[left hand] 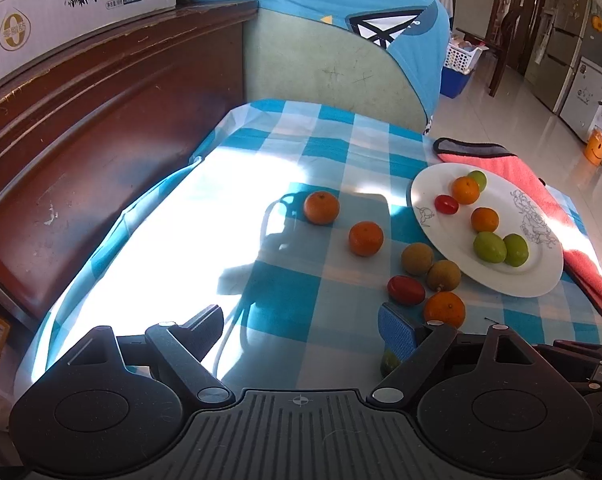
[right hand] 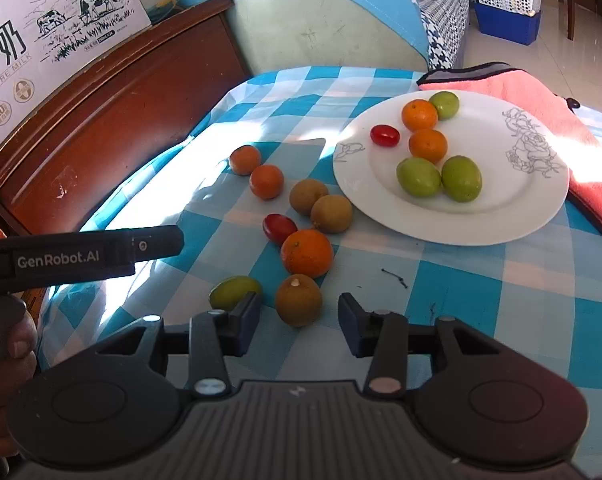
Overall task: Organize fruits
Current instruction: 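Grasp a brown round fruit with the right tool while the left tool grasps a green mango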
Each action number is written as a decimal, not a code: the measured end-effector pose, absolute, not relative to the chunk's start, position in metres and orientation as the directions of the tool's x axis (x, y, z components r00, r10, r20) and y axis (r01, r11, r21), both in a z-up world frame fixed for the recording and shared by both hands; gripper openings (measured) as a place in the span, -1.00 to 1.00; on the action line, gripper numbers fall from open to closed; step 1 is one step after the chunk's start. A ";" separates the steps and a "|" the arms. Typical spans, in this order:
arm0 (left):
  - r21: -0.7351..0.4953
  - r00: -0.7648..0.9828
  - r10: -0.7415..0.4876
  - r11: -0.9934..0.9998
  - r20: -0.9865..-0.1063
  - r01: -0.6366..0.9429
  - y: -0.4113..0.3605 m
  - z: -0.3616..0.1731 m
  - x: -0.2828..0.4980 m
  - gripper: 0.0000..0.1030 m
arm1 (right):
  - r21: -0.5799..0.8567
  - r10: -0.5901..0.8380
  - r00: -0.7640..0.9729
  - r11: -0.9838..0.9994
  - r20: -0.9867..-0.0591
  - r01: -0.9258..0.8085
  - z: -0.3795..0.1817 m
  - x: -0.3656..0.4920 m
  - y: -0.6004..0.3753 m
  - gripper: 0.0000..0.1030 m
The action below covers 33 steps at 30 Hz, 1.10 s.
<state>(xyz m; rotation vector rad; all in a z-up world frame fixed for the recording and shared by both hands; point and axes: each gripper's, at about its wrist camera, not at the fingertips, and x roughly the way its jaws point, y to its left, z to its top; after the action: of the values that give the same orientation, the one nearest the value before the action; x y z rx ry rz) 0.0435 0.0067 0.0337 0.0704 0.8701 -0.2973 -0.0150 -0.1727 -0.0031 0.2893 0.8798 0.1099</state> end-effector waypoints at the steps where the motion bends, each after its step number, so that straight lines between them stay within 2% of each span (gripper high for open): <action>1: -0.059 0.605 -0.229 0.956 -0.763 0.289 0.006 0.033 0.043 0.67 | 0.293 0.211 0.636 0.956 -0.743 0.024 -0.004 -0.015 -0.172 -0.21; 2: -0.058 0.603 -0.232 0.954 -0.763 0.293 0.005 0.032 0.043 0.67 | 0.286 0.206 0.641 0.958 -0.739 0.022 -0.005 -0.015 -0.172 -0.25; 4: -0.055 0.600 -0.238 0.950 -0.764 0.306 0.003 0.031 0.041 0.67 | 0.271 0.199 0.639 0.962 -0.743 0.016 -0.005 -0.014 -0.171 -0.48; 19: -0.059 0.532 -0.326 0.888 -0.781 0.457 -0.027 0.012 0.019 0.60 | 0.313 0.130 0.644 0.933 -0.754 0.179 0.003 -0.032 -0.214 -0.49; 24: -0.051 0.517 -0.327 0.877 -0.791 0.477 -0.034 0.004 0.016 0.39 | 0.324 0.134 0.642 0.927 -0.755 0.187 0.003 -0.031 -0.215 -0.49; 26: -0.059 0.509 -0.327 0.879 -0.796 0.473 -0.034 -0.001 0.019 0.21 | 0.326 0.137 0.643 0.927 -0.754 0.184 0.003 -0.031 -0.214 -0.49; 30: -0.063 0.519 -0.329 0.883 -0.789 0.465 -0.034 -0.003 0.021 0.13 | 0.325 0.141 0.640 0.928 -0.756 0.180 0.002 -0.030 -0.213 -0.49; 33: -0.072 0.526 -0.345 0.879 -0.778 0.471 -0.034 -0.002 0.021 -0.13 | 0.326 0.142 0.639 0.928 -0.756 0.179 0.002 -0.030 -0.212 -0.49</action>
<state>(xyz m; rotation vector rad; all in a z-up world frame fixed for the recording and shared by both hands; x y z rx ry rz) 0.0205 -0.0335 -0.0023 0.1542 0.8927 -0.4899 -0.0304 -0.2121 0.0020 0.3935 0.8836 -0.0214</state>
